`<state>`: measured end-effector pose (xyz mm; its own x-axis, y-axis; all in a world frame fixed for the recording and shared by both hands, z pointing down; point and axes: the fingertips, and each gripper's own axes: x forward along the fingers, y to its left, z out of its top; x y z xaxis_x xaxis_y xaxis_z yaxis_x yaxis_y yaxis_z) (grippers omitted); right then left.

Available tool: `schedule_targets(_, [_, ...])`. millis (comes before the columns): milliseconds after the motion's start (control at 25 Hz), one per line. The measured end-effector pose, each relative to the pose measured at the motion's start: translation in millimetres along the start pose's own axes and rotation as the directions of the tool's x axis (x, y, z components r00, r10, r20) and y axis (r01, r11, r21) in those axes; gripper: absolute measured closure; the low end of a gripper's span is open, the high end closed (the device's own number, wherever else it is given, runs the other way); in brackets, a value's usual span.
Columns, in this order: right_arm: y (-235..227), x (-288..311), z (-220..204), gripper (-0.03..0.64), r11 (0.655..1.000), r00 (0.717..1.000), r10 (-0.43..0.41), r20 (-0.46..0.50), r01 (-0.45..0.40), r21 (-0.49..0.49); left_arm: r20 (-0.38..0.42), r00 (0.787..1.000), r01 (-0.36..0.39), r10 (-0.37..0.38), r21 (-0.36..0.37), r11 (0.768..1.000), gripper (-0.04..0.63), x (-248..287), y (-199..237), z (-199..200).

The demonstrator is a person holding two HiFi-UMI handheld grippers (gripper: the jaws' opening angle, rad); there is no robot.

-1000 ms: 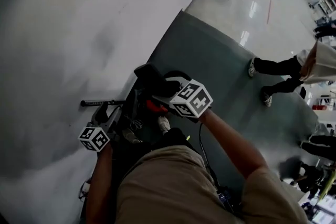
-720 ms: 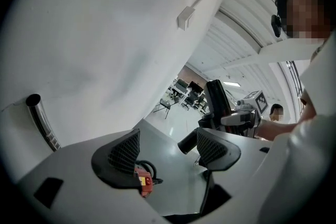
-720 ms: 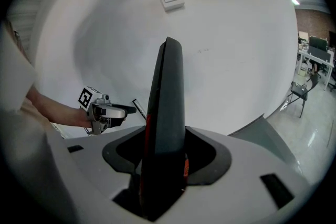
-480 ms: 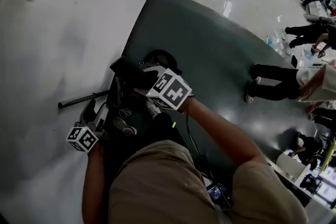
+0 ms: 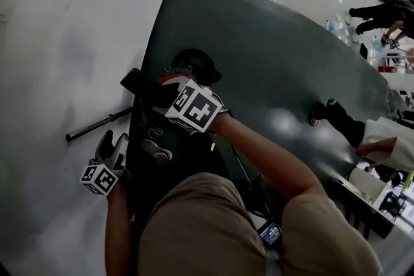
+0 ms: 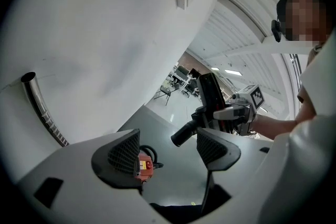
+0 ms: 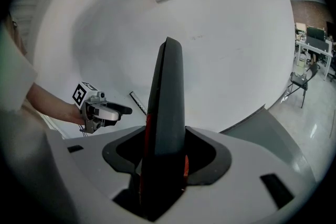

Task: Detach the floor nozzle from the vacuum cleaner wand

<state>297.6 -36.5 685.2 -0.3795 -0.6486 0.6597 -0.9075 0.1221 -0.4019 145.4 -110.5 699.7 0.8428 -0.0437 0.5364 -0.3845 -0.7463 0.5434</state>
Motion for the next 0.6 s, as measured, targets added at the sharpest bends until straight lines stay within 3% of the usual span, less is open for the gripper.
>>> schedule_targets(400, [8, 20, 1, 0.391, 1.000, 1.000, 0.015, 0.009, -0.015, -0.014, -0.008, 1.000, -0.026, 0.026, -0.009, 1.000, 0.244, -6, 14, 0])
schedule_targets(600, [28, 31, 7, 0.391, 1.000, 1.000, 0.004, 0.007, -0.004, -0.016, 0.018, 1.000, 0.007, -0.006, -0.015, 1.000, 0.244, -12, 22, 7])
